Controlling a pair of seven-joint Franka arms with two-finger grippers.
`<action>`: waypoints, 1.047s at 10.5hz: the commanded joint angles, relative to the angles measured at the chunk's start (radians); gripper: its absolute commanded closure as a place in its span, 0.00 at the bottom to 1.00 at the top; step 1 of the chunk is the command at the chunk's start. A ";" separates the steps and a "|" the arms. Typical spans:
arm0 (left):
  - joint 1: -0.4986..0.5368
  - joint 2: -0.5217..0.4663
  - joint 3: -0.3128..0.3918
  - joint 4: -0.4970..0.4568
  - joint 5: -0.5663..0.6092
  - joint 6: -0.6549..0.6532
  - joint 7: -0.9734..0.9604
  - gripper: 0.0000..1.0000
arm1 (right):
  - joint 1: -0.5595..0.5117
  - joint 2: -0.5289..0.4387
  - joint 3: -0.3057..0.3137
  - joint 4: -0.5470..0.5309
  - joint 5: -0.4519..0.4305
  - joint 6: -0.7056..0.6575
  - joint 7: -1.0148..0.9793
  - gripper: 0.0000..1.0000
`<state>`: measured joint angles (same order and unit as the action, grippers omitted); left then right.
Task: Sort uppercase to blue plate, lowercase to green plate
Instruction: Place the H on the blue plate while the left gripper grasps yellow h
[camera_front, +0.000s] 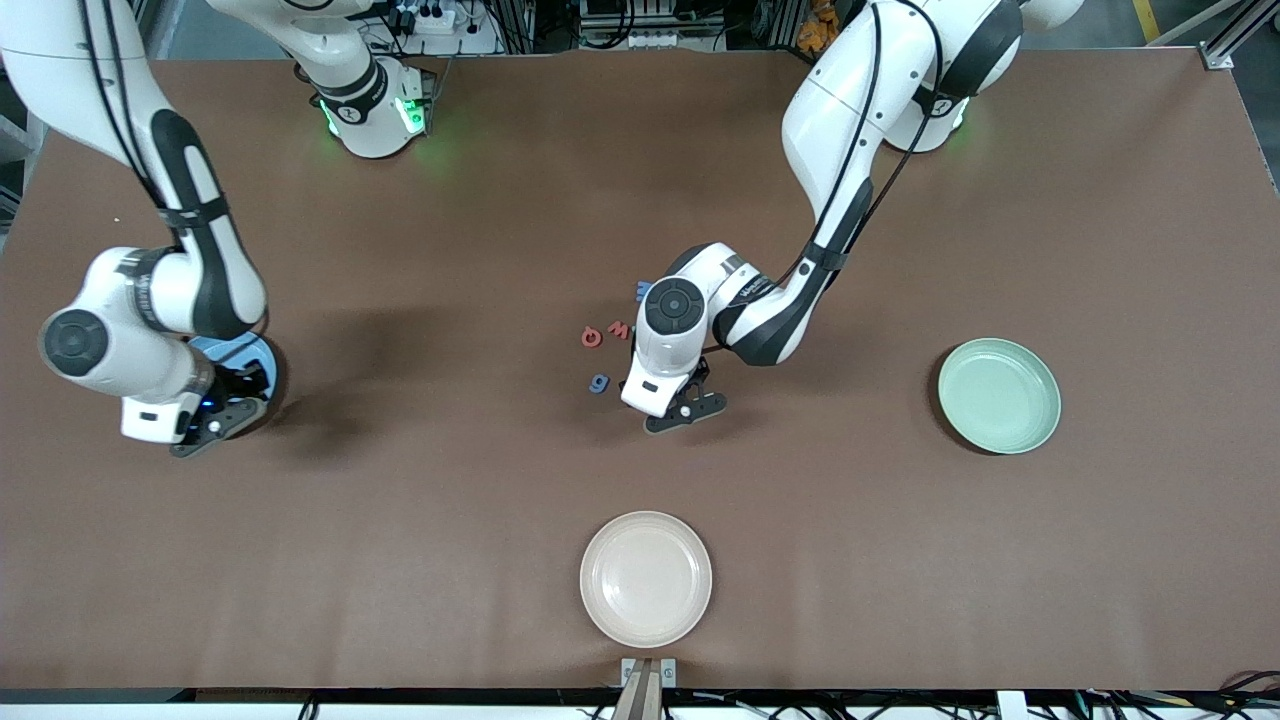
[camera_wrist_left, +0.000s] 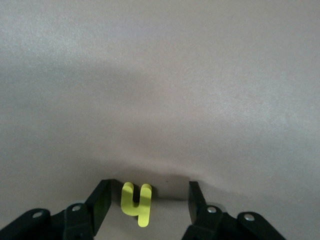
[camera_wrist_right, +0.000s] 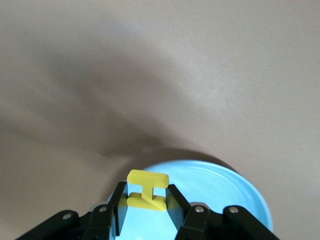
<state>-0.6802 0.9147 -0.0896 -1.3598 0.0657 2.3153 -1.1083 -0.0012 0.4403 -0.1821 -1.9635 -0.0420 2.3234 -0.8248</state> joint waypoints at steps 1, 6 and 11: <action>-0.009 0.006 0.007 0.007 0.029 -0.007 -0.042 0.67 | -0.055 0.049 0.009 0.025 -0.010 -0.013 -0.143 0.93; 0.011 -0.019 0.010 0.010 0.029 -0.034 -0.036 1.00 | -0.065 0.103 0.009 0.025 -0.009 -0.005 -0.183 0.77; 0.109 -0.138 0.004 0.016 0.016 -0.132 0.088 1.00 | -0.066 0.101 0.009 0.038 -0.001 -0.019 -0.175 0.34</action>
<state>-0.6081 0.8367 -0.0779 -1.3284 0.0727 2.2279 -1.0774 -0.0515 0.5368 -0.1822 -1.9533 -0.0419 2.3242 -0.9886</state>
